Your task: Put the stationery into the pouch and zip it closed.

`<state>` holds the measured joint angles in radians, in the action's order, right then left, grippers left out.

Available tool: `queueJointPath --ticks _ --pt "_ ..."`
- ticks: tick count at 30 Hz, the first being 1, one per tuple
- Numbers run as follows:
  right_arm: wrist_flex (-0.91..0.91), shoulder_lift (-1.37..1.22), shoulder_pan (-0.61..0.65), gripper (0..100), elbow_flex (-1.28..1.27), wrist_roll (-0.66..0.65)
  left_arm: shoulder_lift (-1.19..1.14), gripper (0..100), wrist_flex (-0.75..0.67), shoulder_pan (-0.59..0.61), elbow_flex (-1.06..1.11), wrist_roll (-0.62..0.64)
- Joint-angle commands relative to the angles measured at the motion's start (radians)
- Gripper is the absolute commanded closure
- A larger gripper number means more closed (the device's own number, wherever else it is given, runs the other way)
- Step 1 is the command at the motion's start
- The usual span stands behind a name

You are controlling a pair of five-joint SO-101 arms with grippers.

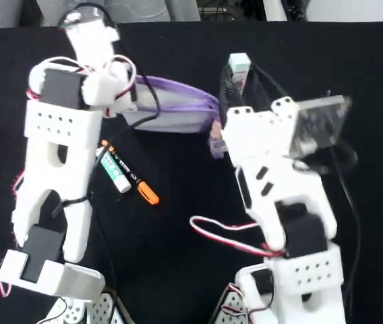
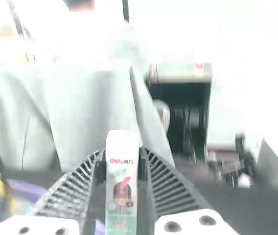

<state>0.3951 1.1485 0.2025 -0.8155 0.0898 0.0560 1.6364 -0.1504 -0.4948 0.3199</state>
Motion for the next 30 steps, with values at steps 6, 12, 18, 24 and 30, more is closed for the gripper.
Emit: queueJointPath --ticks 6,12,18,24,30 --pt "-0.52 -0.002 0.204 98.7 -0.225 -0.003 0.012 97 -0.008 -0.019 -0.004 0.014" --pt "-0.804 -0.145 0.218 98.7 -0.354 -0.003 -0.005 97 -0.028 -0.002 0.021 0.014" --pt "-0.847 -0.24 0.204 98.7 -0.414 -0.002 -0.104 97 -0.063 0.016 0.024 0.014" --pt "-0.848 -0.32 0.204 98.7 -0.421 -0.008 -0.138 97 0.014 0.012 -0.077 0.014" --pt "-0.848 -0.487 0.204 97.8 -0.364 -0.011 -0.135 97 0.035 0.022 -0.101 0.014"
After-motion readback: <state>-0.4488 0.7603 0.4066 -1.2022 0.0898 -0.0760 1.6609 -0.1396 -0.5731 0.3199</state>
